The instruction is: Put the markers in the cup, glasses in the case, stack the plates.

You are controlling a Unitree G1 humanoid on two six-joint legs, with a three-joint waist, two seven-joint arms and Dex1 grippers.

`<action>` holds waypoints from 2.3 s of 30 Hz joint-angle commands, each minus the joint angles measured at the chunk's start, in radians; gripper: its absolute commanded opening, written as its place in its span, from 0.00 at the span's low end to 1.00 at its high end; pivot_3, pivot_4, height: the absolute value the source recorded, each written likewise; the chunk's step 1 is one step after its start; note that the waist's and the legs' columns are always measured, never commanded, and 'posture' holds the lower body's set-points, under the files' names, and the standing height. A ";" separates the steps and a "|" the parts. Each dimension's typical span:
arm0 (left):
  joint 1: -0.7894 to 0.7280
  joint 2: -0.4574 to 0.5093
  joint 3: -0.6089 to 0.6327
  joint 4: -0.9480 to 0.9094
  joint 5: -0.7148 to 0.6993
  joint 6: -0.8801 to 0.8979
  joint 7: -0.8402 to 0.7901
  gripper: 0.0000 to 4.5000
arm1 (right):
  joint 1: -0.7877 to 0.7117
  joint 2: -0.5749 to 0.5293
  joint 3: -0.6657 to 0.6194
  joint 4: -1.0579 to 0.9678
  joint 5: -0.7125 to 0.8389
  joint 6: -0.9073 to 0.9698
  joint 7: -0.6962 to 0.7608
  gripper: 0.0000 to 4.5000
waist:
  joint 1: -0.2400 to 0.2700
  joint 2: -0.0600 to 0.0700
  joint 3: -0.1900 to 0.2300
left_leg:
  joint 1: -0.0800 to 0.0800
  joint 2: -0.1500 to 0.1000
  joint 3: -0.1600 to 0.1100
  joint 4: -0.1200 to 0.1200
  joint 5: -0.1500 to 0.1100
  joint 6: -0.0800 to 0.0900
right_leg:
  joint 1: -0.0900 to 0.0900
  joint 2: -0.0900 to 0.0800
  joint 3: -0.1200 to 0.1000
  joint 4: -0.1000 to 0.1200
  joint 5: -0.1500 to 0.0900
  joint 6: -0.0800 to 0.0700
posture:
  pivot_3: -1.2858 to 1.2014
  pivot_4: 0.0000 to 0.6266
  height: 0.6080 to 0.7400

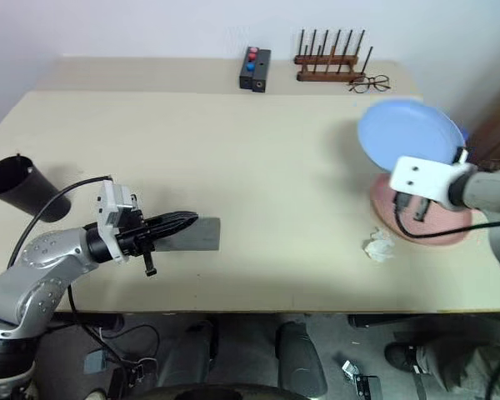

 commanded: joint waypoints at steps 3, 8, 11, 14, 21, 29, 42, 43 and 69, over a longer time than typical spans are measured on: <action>-0.063 0.005 -0.023 0.027 0.003 0.003 -0.021 0.00 | 0.112 -0.022 -0.113 -0.076 0.034 0.017 0.023 0.01 | -0.020 0.002 0.000 | 0.001 0.000 0.000 0.000 0.000 0.000 | 0.000 0.000 0.000 0.001 0.000 0.000 | 0.52 0.24 0.99; -0.079 0.007 -0.027 0.029 -0.002 0.014 -0.026 0.00 | 0.135 -0.018 -0.106 -0.096 0.040 0.070 0.022 0.44 | -0.020 0.002 0.000 | 0.001 0.000 0.000 0.000 0.000 0.000 | 0.000 0.000 0.000 0.001 0.000 0.001 | 0.52 0.24 0.99; -0.076 0.007 -0.025 0.023 -0.005 0.021 -0.022 0.00 | 0.134 -0.007 -0.129 -0.134 0.086 0.101 0.038 0.76 | -0.017 0.002 0.000 | 0.000 0.000 0.000 0.000 0.000 0.000 | -0.001 0.000 0.000 0.001 -0.001 0.001 | 0.52 0.24 0.99; -0.070 0.006 -0.025 0.016 -0.004 0.023 -0.019 0.00 | 0.152 0.011 -0.152 -0.201 0.174 0.164 0.088 0.76 | -0.017 0.002 0.000 | 0.000 0.000 0.000 0.000 0.000 0.000 | 0.000 0.000 0.000 0.001 -0.001 0.001 | 0.52 0.24 0.99; -0.064 0.000 -0.025 0.007 -0.003 0.027 -0.013 0.00 | 0.212 0.057 -0.090 -0.278 0.232 0.217 0.089 0.76 | -0.016 0.001 -0.001 | 0.000 0.000 0.000 0.000 0.000 0.000 | 0.000 0.000 0.000 0.001 -0.001 0.001 | 0.52 0.24 0.99; -0.042 -0.003 -0.017 0.012 0.004 0.011 -0.010 0.00 | 0.166 0.108 0.050 -0.168 0.166 0.134 0.003 0.71 | -0.017 0.001 -0.001 | 0.000 0.000 0.000 0.000 0.000 0.000 | 0.000 0.000 0.000 0.001 -0.001 0.001 | 0.52 0.24 0.99; 0.020 -0.007 0.001 0.076 0.048 -0.094 -0.046 0.00 | 0.019 0.120 0.022 -0.169 0.227 0.166 -0.030 0.01 | -0.020 0.001 -0.001 | 0.000 0.000 0.000 0.000 0.000 0.000 | 0.000 0.000 0.000 0.001 -0.001 0.001 | 0.52 0.24 0.99; 0.022 -0.005 0.007 0.079 0.050 -0.099 -0.044 0.00 | -0.014 0.112 0.012 -0.164 0.231 0.176 -0.035 0.01 | -0.021 0.001 0.000 | 0.000 0.000 0.000 0.000 0.000 0.000 | 0.000 0.000 0.000 0.001 -0.001 0.001 | 0.52 0.24 0.99; 0.258 -0.007 0.259 -0.029 0.136 -0.150 0.222 0.00 | -0.313 0.319 0.128 0.168 0.325 -0.078 -0.031 0.64 | -0.020 0.002 0.000 | 0.000 0.000 0.000 -0.001 0.000 0.000 | -0.001 0.001 0.001 0.002 0.000 0.001 | 0.52 0.24 0.99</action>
